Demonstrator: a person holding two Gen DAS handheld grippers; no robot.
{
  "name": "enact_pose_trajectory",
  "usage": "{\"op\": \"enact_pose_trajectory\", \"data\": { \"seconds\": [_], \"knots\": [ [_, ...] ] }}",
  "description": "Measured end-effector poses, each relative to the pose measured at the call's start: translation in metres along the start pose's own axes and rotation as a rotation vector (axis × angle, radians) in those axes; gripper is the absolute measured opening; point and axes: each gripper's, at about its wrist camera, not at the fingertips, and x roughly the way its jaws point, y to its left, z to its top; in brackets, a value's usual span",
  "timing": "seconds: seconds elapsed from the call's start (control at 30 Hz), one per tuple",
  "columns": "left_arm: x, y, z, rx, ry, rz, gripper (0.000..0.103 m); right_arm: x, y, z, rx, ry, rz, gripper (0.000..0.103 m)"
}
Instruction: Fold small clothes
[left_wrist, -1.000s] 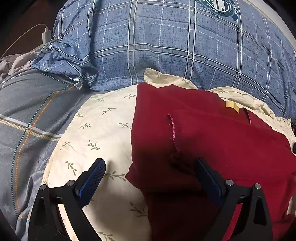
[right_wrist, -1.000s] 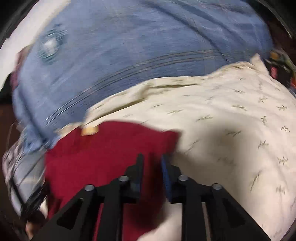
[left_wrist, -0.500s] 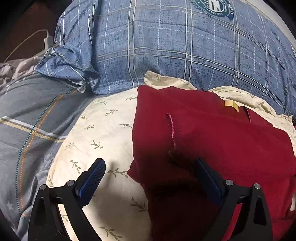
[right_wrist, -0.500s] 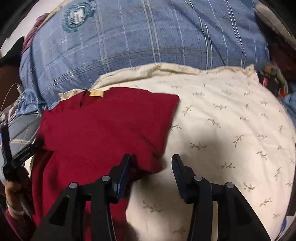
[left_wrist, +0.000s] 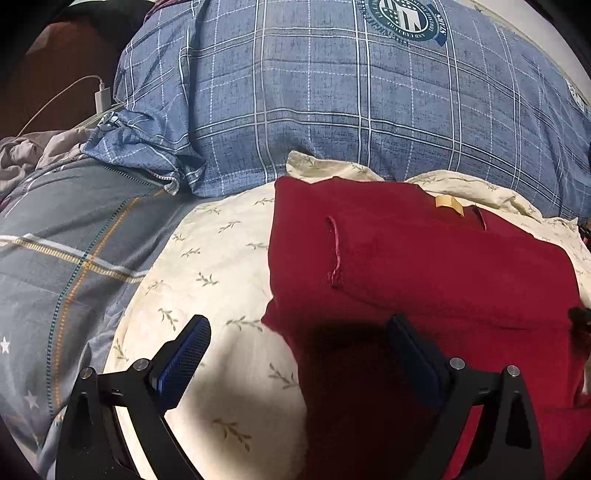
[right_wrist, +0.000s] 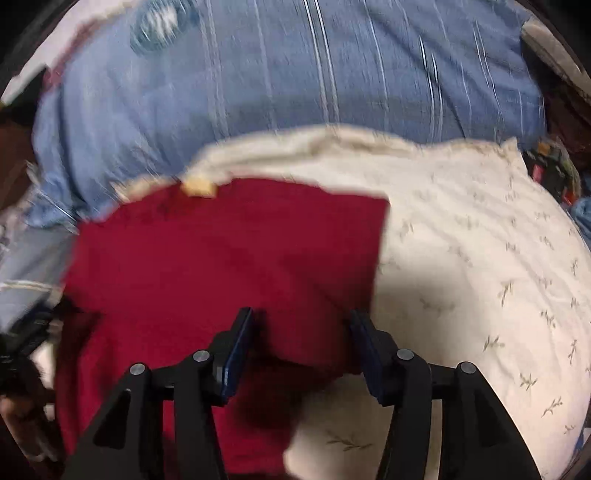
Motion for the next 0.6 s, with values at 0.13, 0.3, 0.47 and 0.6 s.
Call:
{"op": "enact_pose_trajectory", "data": {
  "seconds": [0.13,0.3,0.47,0.6],
  "knots": [
    [-0.006,0.003,-0.004,-0.009,0.01,-0.005,0.096,-0.013,0.0,-0.006,-0.02,-0.015,0.002,0.055],
    [-0.018,0.004,-0.009,-0.01,0.014,-0.005,0.096,-0.04,-0.01,-0.019,-0.007,-0.015,0.055,0.062],
    [-0.039,0.005,-0.018,-0.002,0.019,0.0,0.096,-0.066,-0.016,-0.042,-0.013,0.012,0.176,0.071],
    [-0.061,0.019,-0.033,-0.065,0.042,-0.051,0.096,-0.081,-0.021,-0.062,-0.043,0.042,0.252,0.072]
  ]
}}
